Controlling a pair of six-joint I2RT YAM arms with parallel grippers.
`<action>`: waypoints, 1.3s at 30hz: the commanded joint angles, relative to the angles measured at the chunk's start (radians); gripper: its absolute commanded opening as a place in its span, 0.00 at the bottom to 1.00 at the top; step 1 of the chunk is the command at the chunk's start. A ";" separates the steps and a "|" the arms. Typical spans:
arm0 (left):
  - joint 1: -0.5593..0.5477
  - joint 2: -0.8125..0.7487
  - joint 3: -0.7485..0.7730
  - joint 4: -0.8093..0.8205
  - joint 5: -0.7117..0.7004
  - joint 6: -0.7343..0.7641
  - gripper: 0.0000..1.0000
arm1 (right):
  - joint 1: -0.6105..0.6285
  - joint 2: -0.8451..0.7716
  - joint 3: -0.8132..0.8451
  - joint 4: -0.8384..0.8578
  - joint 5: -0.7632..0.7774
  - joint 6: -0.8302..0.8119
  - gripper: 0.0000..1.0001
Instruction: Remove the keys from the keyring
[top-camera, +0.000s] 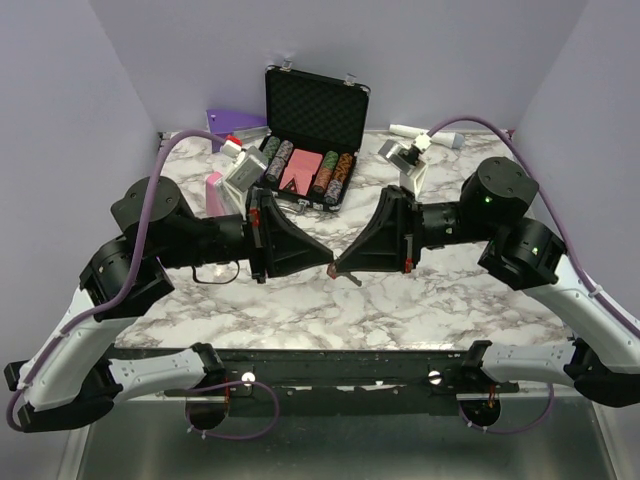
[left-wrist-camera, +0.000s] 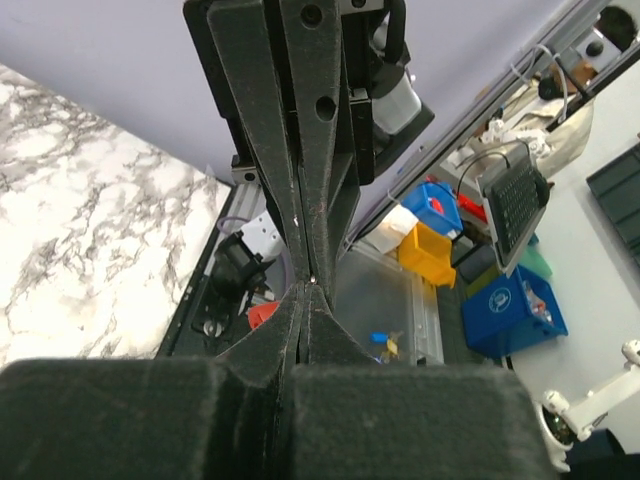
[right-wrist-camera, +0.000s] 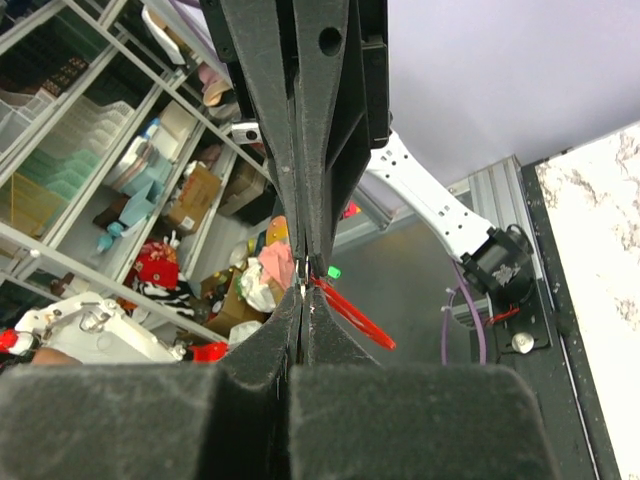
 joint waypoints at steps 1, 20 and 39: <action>-0.006 0.028 0.033 -0.107 0.110 0.061 0.00 | 0.000 0.015 0.022 -0.075 -0.046 -0.033 0.01; -0.006 0.147 0.127 -0.256 0.302 0.115 0.00 | 0.000 0.041 0.046 -0.276 -0.142 -0.145 0.01; -0.004 0.154 0.242 -0.384 0.141 0.156 0.52 | 0.000 0.010 0.025 -0.299 -0.083 -0.151 0.01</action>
